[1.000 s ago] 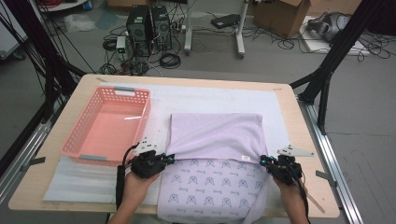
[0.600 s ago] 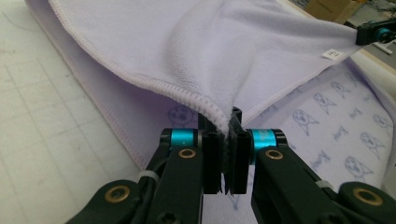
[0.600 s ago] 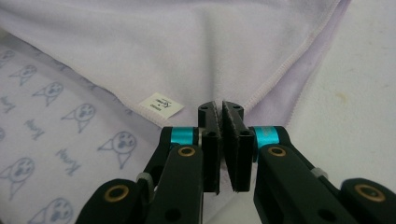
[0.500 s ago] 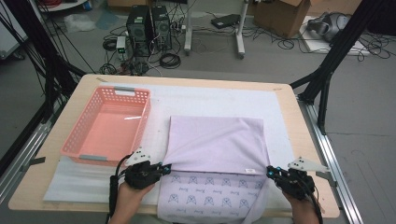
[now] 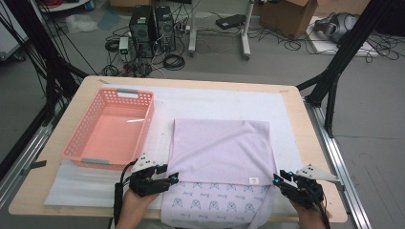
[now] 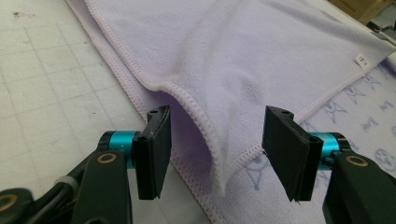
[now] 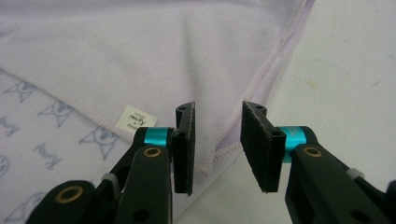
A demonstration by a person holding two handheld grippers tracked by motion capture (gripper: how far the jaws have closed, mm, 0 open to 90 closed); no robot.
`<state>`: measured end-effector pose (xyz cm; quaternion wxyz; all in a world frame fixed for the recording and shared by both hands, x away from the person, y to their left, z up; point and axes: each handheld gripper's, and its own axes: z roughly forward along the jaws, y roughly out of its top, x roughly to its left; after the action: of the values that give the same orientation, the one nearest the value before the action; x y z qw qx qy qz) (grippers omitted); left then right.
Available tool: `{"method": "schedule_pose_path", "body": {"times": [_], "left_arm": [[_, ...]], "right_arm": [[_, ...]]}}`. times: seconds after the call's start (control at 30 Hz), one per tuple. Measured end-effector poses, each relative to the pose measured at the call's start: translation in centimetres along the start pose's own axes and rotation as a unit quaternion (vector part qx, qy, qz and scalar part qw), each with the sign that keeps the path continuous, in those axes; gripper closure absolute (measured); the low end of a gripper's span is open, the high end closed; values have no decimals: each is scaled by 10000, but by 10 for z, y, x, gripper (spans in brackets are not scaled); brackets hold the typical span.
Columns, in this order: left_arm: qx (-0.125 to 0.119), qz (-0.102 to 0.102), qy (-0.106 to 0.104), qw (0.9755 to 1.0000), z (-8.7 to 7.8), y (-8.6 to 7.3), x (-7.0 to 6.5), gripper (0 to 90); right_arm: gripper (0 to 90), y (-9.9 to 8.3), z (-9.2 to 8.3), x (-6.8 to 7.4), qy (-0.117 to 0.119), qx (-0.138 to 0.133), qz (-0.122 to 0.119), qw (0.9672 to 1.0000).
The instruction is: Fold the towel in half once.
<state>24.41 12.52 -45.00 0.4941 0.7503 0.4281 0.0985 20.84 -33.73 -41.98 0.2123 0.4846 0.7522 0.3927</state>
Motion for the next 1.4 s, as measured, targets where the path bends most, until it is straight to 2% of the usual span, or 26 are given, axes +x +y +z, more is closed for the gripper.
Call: {"method": "schedule_pose_path", "body": {"times": [0.27, 0.43, 0.67, 0.87, 1.1, 1.27, 1.33, 1.4], "left_arm": [[-250, 74, -16, 9997, -12, -8, -4, 378], [-370, 76, 64, 9993, -23, -14, -10, 371], [-493, 119, 151, 9986, -35, -26, -26, 374], [-516, 134, 178, 9984, -39, -33, -35, 378], [-421, 171, 188, 9988, -34, -36, -39, 383], [-420, 141, 198, 9988, -34, -36, -36, 386], [-429, 113, 203, 9988, -34, -36, -36, 386], [-436, 149, 204, 9987, -35, -36, -36, 387]], "right_arm": [[649, -12, -10, 26, 12, 114, -358, 9993], [650, -26, -17, 38, 74, 228, -405, 9989], [621, -41, -24, 51, 336, 249, -420, 9982], [624, -47, -21, 64, 557, 435, -547, 9960], [666, -46, -16, 78, 480, 526, -760, 9946], [656, -44, -18, 79, 607, 411, -647, 9952], [663, -46, -14, 78, 563, 544, -650, 9948], [702, -47, -12, 80, 467, 543, -717, 9949]]}}
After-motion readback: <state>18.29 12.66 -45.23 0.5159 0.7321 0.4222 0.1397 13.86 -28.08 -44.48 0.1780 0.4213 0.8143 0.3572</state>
